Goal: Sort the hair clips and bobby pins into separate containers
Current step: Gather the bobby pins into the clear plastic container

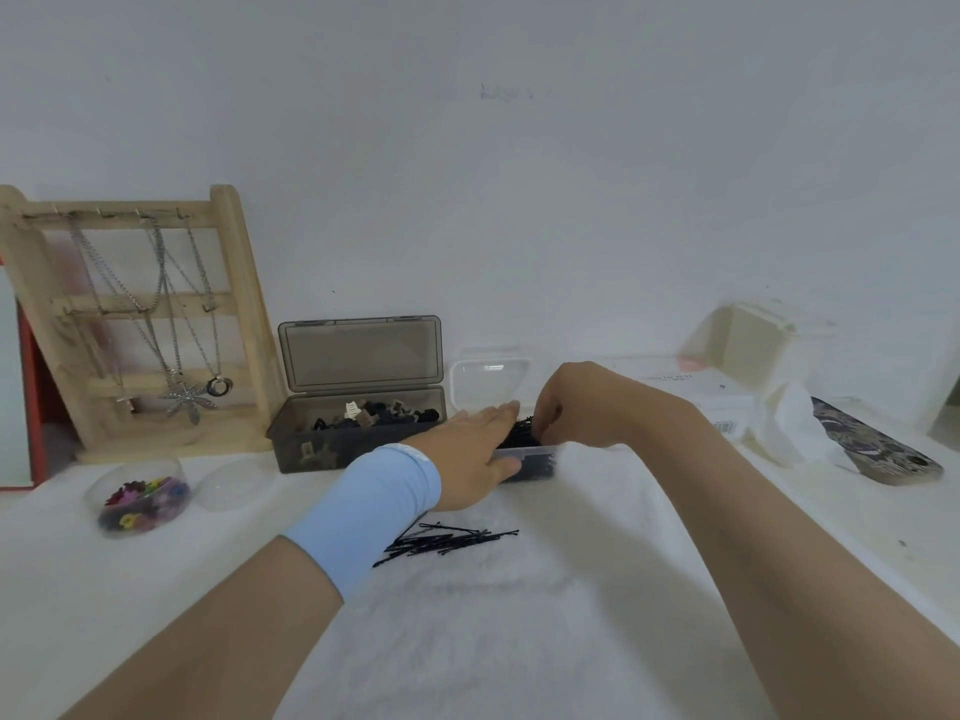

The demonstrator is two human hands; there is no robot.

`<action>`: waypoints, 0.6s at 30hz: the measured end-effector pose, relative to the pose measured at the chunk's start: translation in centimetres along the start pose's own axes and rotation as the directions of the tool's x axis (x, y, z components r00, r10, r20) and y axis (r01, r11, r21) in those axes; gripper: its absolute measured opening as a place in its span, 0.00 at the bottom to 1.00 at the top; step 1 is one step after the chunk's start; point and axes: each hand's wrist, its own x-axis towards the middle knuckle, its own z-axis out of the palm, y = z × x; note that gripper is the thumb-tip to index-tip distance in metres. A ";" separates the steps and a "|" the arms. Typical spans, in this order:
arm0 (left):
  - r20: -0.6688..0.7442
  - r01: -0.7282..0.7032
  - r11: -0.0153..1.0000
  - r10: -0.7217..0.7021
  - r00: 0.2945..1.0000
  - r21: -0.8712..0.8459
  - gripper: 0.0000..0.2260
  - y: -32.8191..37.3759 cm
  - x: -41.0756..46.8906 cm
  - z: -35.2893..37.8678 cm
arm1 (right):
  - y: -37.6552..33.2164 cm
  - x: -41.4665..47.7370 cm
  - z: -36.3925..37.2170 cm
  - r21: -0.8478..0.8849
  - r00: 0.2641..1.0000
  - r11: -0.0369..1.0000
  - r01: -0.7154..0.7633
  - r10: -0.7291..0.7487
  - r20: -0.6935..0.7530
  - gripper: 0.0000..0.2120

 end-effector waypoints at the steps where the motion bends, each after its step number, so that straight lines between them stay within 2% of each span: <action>1: -0.017 0.016 0.997 -0.017 1.000 -0.070 0.29 -0.3 -0.3 -0.3 | -0.2 -0.1 0.0 -0.003 1.000 1.000 0.009 -0.009 -0.001 0.07; 4: -0.192 -0.008 0.977 -0.033 0.981 -0.212 0.27 -1.6 -1.9 -1.5 | -0.6 -0.6 -0.9 0.027 0.997 0.999 0.027 -0.025 -0.070 0.03; 7: -0.373 -0.062 0.972 -0.027 0.927 -0.226 0.21 -3.2 -3.8 -2.2 | -0.8 -0.1 -1.2 0.047 0.982 0.998 0.031 -0.021 -0.185 0.03; 9: -0.401 -0.023 0.986 -0.046 0.915 -0.164 0.15 -4.3 -5.0 -2.4 | -1.3 0.2 -0.7 -0.006 0.982 1.000 0.028 -0.029 -0.185 0.07; 11: -0.318 0.070 0.990 -0.105 0.942 -0.120 0.10 -5.0 -6.0 -2.4 | -1.7 0.4 0.4 -0.068 0.990 0.997 0.048 -0.057 -0.130 0.08; 13: -0.141 0.174 0.980 -0.187 0.972 -0.100 0.10 -5.3 -6.7 -2.4 | -2.2 0.2 1.0 -0.065 0.994 0.996 0.068 -0.073 -0.085 0.11; 15: 0.038 0.263 0.965 -0.262 0.964 -0.017 0.19 -5.3 -7.0 -2.5 | -2.9 -0.1 1.1 -0.062 0.990 0.994 0.094 -0.100 -0.103 0.13; 18: 0.182 0.306 0.950 -0.313 0.932 0.070 0.32 -5.1 -7.2 -2.6 | -4.5 -1.2 0.4 -0.070 0.960 0.985 0.161 -0.173 -0.221 0.13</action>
